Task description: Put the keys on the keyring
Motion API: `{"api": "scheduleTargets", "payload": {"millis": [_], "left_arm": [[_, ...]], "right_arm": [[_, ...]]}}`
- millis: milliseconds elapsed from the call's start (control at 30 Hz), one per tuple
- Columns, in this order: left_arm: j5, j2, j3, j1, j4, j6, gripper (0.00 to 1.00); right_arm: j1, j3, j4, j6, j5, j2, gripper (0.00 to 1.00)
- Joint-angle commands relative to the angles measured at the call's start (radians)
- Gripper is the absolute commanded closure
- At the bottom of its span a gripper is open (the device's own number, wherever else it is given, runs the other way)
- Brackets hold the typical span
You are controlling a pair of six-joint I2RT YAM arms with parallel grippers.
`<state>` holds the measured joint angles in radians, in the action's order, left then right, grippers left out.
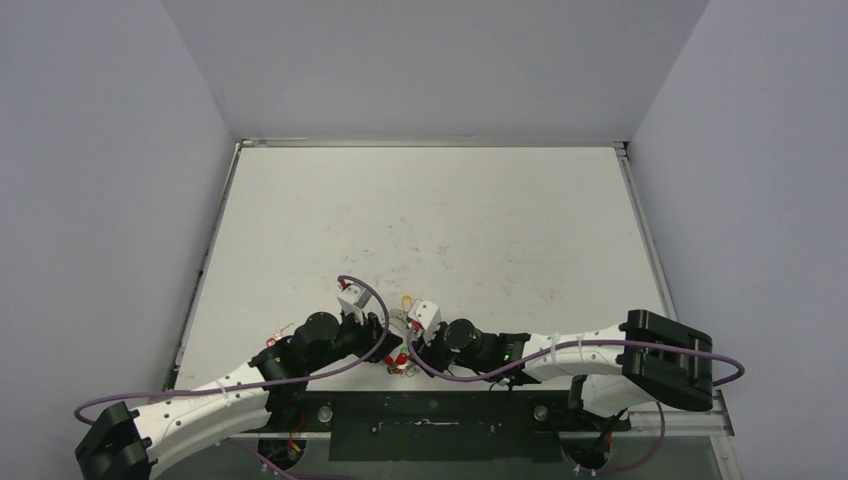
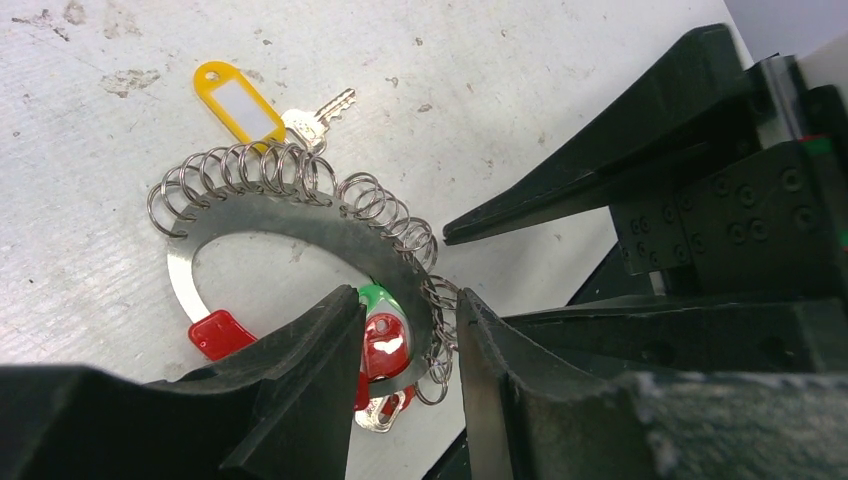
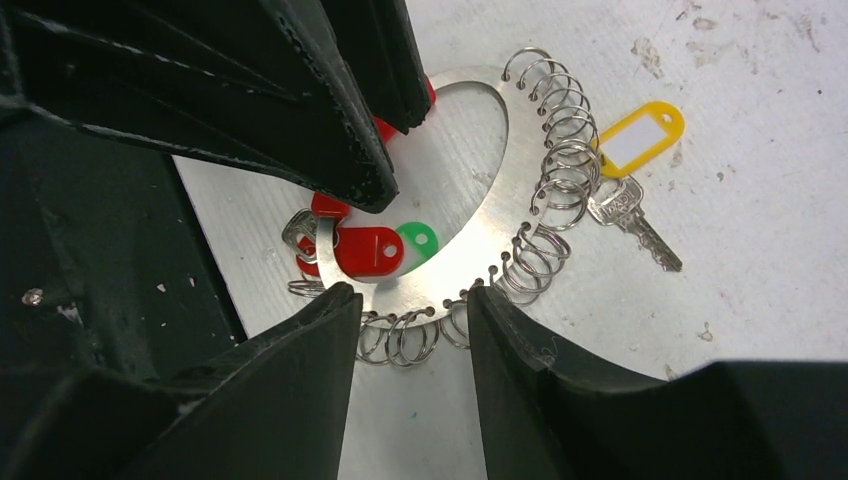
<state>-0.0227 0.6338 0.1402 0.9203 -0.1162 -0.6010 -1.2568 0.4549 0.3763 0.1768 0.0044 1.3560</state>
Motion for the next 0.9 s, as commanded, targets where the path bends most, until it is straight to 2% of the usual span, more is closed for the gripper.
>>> {"api": "scheduleTargets", "payload": {"millis": [0,167,367,533,600,767,867], "left_arm": [[0.015,-0.008,0.016,0.005,-0.02,-0.014,0.63],[0.015,-0.012,0.019,0.005,-0.008,-0.015,0.63],[0.015,-0.026,0.018,0.006,0.005,-0.015,0.63],[0.015,-0.029,0.015,0.006,0.006,-0.016,0.63],[0.015,-0.028,0.015,0.006,0.006,-0.016,0.63],[0.015,-0.025,0.016,0.008,0.006,-0.019,0.63],[0.015,-0.025,0.016,0.008,0.005,-0.018,0.63]], "right_arm": [[-0.002,0.051,-0.03,0.02,0.035,0.047,0.57],[0.0,0.075,-0.095,0.02,0.062,0.091,0.6],[0.012,0.071,-0.11,0.038,0.099,0.062,0.8],[0.025,0.066,-0.109,0.038,0.126,0.039,0.84],[0.035,0.067,-0.113,0.038,0.131,0.038,0.81],[0.06,0.071,-0.131,0.046,0.121,0.025,0.52],[0.065,0.06,-0.131,0.054,0.111,-0.002,0.5]]}}
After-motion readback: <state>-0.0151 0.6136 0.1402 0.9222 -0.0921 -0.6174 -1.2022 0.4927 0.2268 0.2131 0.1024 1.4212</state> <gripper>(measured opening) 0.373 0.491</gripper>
